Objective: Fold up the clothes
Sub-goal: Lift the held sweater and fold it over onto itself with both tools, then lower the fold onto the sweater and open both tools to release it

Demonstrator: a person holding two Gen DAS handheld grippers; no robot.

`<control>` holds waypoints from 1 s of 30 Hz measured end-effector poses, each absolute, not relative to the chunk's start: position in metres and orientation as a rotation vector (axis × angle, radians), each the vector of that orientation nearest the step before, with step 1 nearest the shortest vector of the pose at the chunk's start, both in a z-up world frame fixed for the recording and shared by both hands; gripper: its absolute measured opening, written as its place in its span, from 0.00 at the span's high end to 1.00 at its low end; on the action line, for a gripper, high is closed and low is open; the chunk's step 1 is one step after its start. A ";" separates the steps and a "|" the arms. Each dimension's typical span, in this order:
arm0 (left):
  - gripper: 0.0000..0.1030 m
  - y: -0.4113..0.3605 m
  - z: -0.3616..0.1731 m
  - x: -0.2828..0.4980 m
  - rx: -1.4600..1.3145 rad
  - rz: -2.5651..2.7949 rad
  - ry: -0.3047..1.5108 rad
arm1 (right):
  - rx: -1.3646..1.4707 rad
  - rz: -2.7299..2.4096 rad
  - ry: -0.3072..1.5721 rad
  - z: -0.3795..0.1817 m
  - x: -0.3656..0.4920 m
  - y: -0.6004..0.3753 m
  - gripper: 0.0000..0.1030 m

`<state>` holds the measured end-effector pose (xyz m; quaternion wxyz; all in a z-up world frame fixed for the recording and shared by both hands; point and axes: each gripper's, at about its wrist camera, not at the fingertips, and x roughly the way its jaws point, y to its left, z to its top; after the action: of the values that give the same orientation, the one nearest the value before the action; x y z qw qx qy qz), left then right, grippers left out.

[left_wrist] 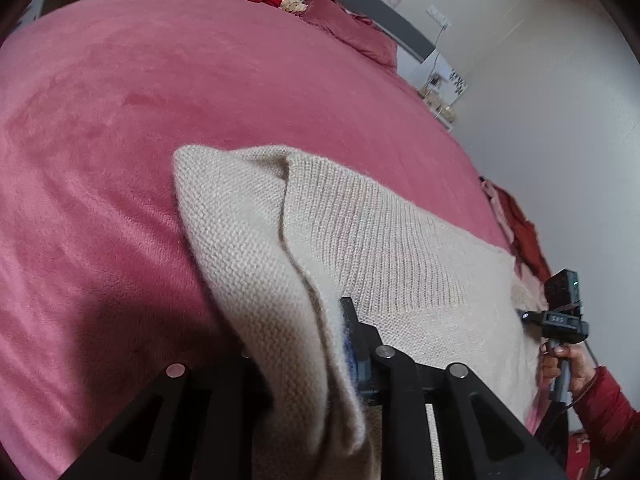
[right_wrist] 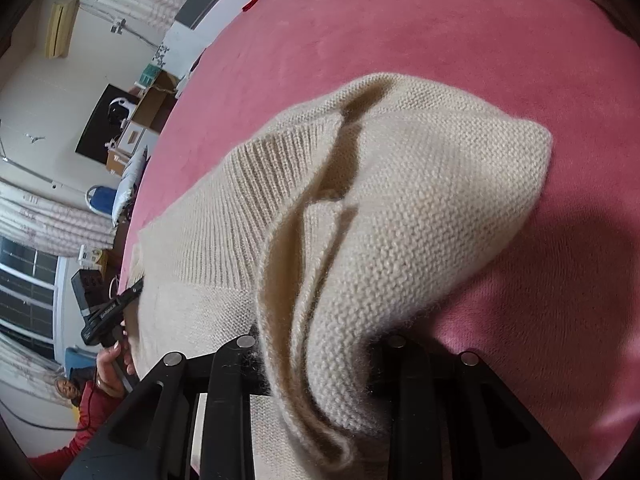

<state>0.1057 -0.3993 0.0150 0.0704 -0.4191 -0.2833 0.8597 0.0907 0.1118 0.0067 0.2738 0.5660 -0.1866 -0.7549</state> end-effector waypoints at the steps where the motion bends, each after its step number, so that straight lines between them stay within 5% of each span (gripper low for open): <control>1: 0.76 -0.402 0.015 0.106 -1.246 2.579 -0.868 | 1.522 -2.071 -0.498 0.008 0.091 0.110 0.72; 8: 0.79 -0.391 0.023 0.108 -1.252 2.678 -0.647 | 1.476 -2.158 -0.411 0.019 0.095 0.099 0.76; 11: 0.87 -0.390 0.034 0.113 -1.203 2.696 -0.703 | 1.446 -2.193 -0.465 0.028 0.098 0.099 0.78; 30: 0.88 -0.404 0.146 0.194 -0.741 2.731 -0.860 | 1.114 -2.080 -0.442 0.189 0.111 0.007 0.79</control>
<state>0.1936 -0.4042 0.1460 0.0918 -0.2496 -0.2897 0.9194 0.1115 0.0070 0.1891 0.3619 0.4327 -0.1717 -0.8077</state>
